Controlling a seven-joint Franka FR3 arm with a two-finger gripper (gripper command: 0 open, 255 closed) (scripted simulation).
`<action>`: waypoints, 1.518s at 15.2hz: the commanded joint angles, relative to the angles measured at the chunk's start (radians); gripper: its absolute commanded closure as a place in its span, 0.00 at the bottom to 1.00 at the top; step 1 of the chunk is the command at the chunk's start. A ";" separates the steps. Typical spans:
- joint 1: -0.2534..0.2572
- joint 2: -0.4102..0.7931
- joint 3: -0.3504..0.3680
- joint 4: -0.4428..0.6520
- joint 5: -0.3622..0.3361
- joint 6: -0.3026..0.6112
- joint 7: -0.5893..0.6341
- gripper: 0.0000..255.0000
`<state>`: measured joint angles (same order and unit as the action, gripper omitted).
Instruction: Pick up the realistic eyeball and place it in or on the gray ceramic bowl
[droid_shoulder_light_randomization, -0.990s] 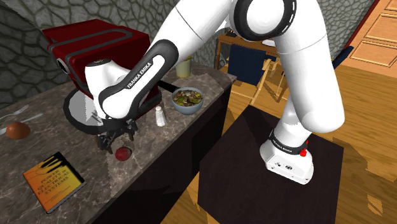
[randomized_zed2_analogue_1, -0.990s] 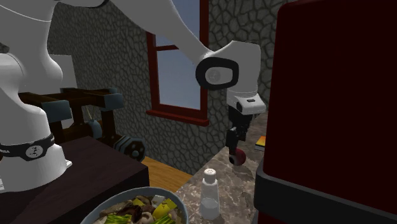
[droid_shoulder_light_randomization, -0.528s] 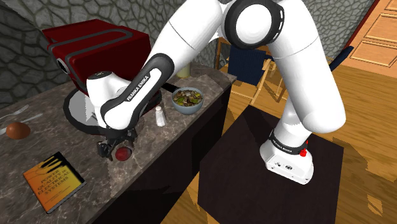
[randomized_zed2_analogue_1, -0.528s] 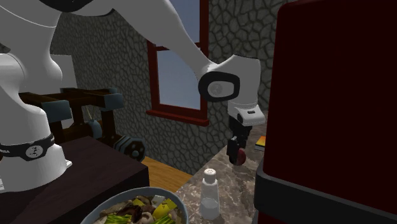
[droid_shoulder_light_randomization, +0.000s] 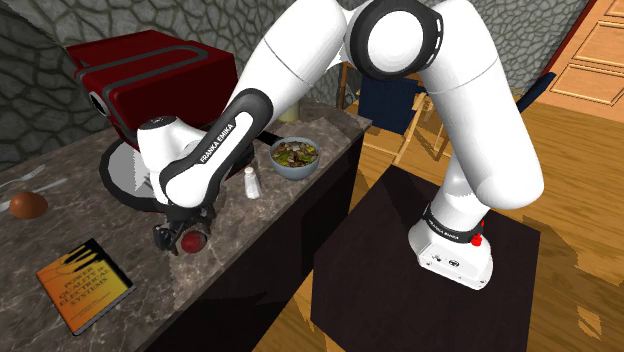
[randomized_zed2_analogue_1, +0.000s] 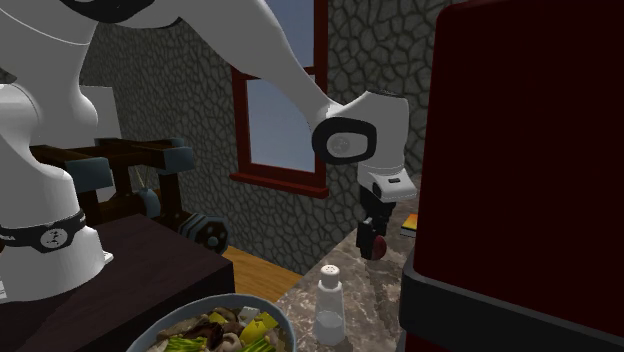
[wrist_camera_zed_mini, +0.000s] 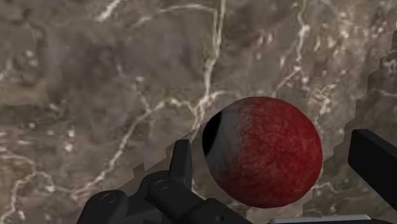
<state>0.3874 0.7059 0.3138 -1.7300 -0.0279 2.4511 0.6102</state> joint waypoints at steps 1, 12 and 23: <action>0.000 0.000 0.000 0.000 0.000 0.000 0.000 1.00; -0.003 -0.020 0.004 -0.003 0.004 -0.016 0.001 1.00; -0.020 -0.119 0.024 -0.001 0.025 -0.115 0.003 1.00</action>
<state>0.3696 0.5951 0.3365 -1.7323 -0.0048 2.3454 0.6145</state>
